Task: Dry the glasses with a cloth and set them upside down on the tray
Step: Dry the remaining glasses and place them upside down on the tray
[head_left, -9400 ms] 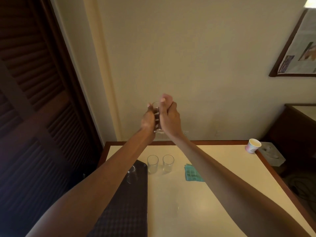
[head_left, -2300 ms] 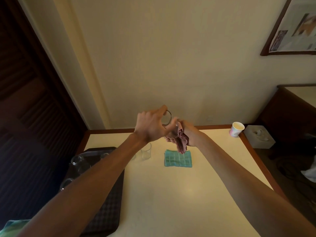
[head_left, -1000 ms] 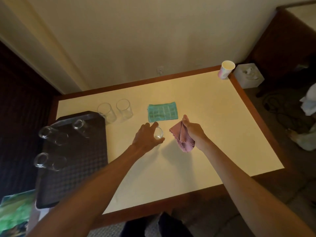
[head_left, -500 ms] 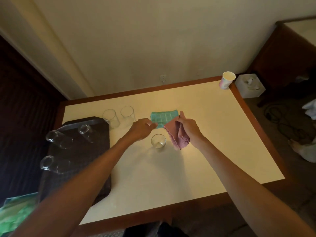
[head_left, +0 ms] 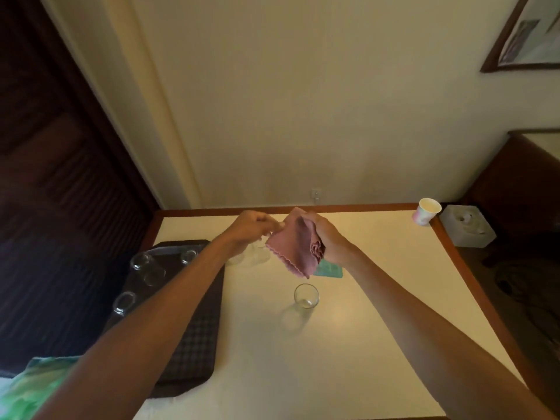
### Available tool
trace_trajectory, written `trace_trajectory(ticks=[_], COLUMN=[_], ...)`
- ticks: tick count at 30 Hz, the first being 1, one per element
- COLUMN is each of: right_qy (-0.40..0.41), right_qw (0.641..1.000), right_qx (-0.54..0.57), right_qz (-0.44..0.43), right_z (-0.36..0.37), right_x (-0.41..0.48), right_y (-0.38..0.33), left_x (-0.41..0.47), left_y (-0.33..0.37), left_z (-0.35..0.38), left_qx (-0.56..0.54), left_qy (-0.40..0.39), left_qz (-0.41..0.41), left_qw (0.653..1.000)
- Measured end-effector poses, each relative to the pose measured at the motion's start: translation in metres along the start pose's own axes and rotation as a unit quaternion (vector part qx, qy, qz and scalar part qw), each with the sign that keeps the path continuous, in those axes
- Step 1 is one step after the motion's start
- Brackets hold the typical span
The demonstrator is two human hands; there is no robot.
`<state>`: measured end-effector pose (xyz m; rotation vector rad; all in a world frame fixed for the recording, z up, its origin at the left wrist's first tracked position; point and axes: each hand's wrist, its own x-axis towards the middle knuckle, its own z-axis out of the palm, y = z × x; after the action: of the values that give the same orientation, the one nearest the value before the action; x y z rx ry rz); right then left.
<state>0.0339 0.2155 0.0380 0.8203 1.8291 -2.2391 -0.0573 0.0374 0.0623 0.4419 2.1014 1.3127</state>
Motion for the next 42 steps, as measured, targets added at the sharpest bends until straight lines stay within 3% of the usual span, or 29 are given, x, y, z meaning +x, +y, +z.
trace_trajectory(ticks=[9,17,21,26,35,42], right_qy=[-0.141,-0.051,-0.060,-0.017,-0.040,-0.041], right_qw=[0.988,0.998,0.989,0.928,0.871,0.857], right_qx=[-0.051,0.034,-0.060,-0.287,-0.435,-0.480], right_qz=[0.032,-0.031,-0.125,-0.237,-0.226,-0.183], right_z=[0.006,0.009,0.011,0.011,0.008,0.005], right_x=[-0.005,0.009,0.012,0.010,0.009,0.005], right_y=[-0.025,-0.032,-0.032,-0.038,-0.046,-0.055], left_x=[-0.009,-0.005,-0.005,0.000,0.010,0.011], left_y=[0.007,0.010,0.014,0.018,0.028,0.035], left_z=[-0.046,-0.064,-0.064,-0.061,-0.059,-0.065], left_qx=[-0.065,-0.062,-0.024,0.108,0.264,0.232], left_qy=[0.045,0.048,0.026,0.011,0.034,-0.003], left_qz=[0.009,0.002,0.028,0.072,0.068,0.048], left_qw=[0.997,0.997,0.999,0.992,0.962,0.972])
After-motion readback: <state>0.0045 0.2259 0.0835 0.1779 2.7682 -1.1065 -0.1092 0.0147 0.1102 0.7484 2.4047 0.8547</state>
